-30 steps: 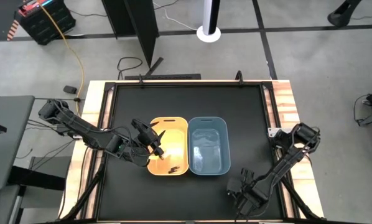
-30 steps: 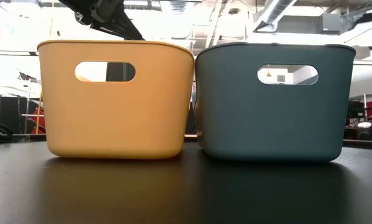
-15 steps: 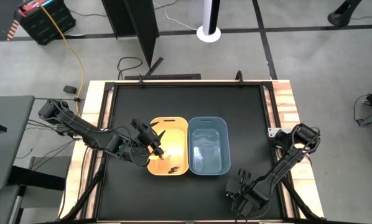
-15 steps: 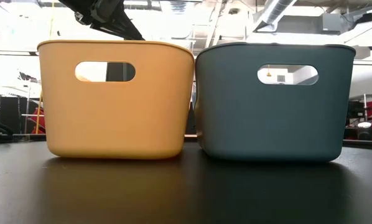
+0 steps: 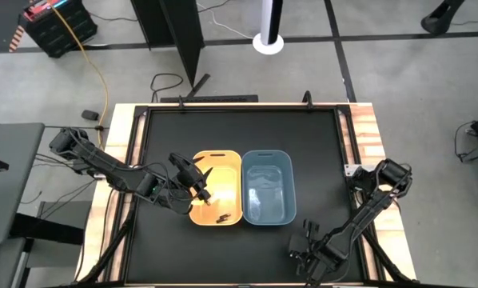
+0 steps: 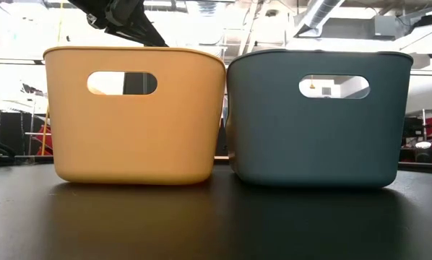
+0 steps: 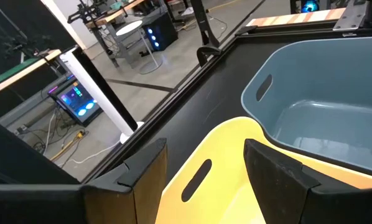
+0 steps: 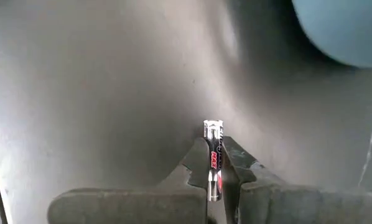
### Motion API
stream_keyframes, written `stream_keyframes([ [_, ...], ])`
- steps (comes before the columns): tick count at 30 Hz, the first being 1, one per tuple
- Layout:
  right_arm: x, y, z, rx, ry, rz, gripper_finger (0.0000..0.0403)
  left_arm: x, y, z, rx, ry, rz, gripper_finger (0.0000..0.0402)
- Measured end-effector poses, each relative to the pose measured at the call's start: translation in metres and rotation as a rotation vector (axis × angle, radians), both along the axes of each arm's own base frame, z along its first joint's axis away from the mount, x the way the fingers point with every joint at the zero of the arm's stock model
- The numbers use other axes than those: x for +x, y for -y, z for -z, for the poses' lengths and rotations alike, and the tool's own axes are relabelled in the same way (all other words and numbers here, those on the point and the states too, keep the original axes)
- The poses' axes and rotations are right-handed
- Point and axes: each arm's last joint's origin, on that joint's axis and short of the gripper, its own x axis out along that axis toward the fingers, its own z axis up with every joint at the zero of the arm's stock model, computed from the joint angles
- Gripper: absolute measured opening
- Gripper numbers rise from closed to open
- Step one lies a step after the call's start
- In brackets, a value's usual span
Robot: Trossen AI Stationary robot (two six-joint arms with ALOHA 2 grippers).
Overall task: Sort batteries
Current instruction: Put the top silver battery into the blue bin
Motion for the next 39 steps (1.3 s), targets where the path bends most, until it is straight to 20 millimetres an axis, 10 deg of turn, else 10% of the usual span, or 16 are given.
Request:
stream_keyframes([
  [14, -0.008, 0.004, -0.054, 0.006, 0.211, -0.034, 0.0026, 0.000, 0.000, 0.000, -0.001, 0.002, 0.000, 0.0207],
  [27, -0.008, 0.054, -0.131, -0.139, 0.478, -0.097, 0.0026, 0.000, 0.000, 0.000, -0.001, 0.004, 0.000, 0.0207],
  [39, 0.023, 0.101, -0.137, -0.214, 0.428, -0.030, 0.0077, 0.000, 0.000, 0.000, -0.002, 0.005, 0.000, 0.0207],
])
